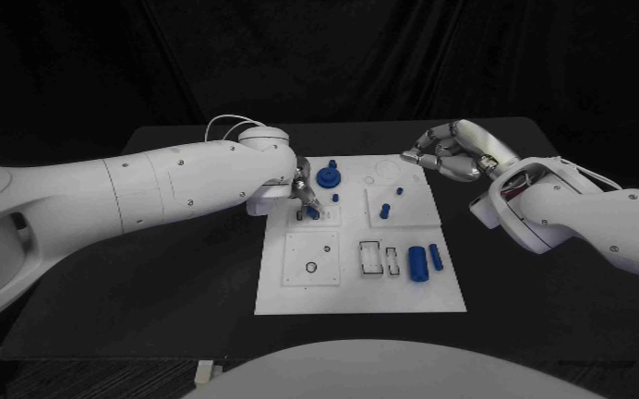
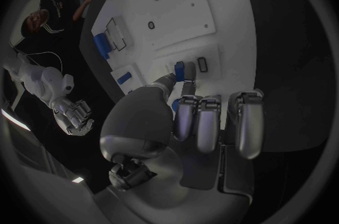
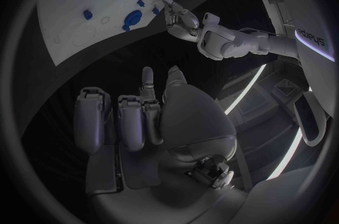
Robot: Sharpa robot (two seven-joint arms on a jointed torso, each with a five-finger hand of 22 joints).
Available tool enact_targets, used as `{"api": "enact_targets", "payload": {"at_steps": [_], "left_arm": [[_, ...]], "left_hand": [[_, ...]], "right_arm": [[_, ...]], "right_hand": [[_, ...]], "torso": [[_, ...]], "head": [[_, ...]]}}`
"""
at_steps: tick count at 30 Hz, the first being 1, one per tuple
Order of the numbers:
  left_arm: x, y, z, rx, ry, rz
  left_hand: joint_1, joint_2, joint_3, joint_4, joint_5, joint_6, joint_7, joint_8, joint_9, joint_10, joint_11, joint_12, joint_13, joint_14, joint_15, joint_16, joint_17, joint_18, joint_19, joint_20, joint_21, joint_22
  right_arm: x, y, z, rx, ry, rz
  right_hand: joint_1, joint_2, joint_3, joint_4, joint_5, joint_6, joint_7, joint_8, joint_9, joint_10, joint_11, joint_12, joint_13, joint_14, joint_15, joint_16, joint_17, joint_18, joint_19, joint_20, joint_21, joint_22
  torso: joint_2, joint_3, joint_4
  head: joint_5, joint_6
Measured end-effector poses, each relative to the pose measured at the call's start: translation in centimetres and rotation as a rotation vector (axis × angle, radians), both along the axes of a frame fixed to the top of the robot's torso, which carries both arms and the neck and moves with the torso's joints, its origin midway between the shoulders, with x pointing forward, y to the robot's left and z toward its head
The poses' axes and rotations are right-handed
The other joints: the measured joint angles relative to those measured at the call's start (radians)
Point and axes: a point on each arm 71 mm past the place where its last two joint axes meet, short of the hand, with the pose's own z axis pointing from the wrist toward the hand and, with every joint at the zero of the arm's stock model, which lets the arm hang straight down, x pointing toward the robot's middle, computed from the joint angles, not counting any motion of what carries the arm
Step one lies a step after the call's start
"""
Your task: Assemble the parts on the task board
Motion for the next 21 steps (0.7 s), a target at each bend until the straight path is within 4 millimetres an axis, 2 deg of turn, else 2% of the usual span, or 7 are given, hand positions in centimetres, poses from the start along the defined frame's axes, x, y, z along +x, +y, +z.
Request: {"api": "enact_targets", "payload": {"at_steps": [8, 13, 21], "left_arm": [[0.01, -0.01, -0.11, 0.002, 0.002, 0.0], [0.0, -0.03, -0.2, 0.002, 0.004, 0.0], [-0.02, 0.02, -0.45, 0.005, 0.009, 0.002]], "left_hand": [[0.0, 0.0, 0.003, 0.003, -0.006, 0.0, 0.0, 0.0, 0.001, 0.0, 0.0, -0.004, 0.0, 0.0, 0.0, 0.0, 0.0, 0.0, 0.0, 0.0, -0.005, 0.0], [-0.012, -0.001, 0.023, -0.001, -0.041, 0.0, 0.0, -0.006, 0.003, 0.0, 0.0, -0.011, 0.0, 0.0, 0.0, 0.0, 0.0, 0.0, 0.0, 0.0, -0.011, 0.0], [-0.025, -0.006, 0.033, 0.006, -0.076, 0.0, 0.0, -0.006, 0.006, 0.0, 0.001, -0.015, 0.0, 0.0, 0.0, 0.0, 0.0, 0.0, 0.0, 0.0, -0.015, 0.0]], "right_arm": [[0.0, -0.02, 0.0, 0.0, 0.0, 0.0], [-0.01, -0.02, -0.01, 0.0, 0.001, 0.0], [-0.02, -0.02, -0.02, -0.001, 0.003, 0.001]], "right_hand": [[0.004, -0.004, -0.003, 0.003, 0.0, 0.0, 0.0, 0.004, 0.0, 0.0, 0.0, -0.002, 0.0, -0.001, 0.001, 0.0, 0.0, 0.0, 0.0, 0.0, 0.0, 0.0], [0.004, -0.004, -0.003, 0.003, 0.0, 0.0, 0.0, 0.004, 0.0, 0.0, 0.0, -0.002, 0.0, -0.001, 0.001, 0.0, 0.0, 0.0, 0.0, 0.0, 0.0, 0.0], [0.004, -0.004, -0.003, 0.003, 0.0, 0.0, 0.0, 0.004, 0.0, 0.0, 0.0, -0.002, 0.0, -0.001, 0.001, 0.0, 0.0, 0.0, 0.0, 0.0, 0.0, 0.0]], "torso": [[0.0, 0.0, 0.0002], [0.0, 0.0, 0.0004], [0.0, 0.0, 0.0007]], "head": [[0.0, 0.0], [-0.001, 0.0], [-0.001, 0.0]]}}
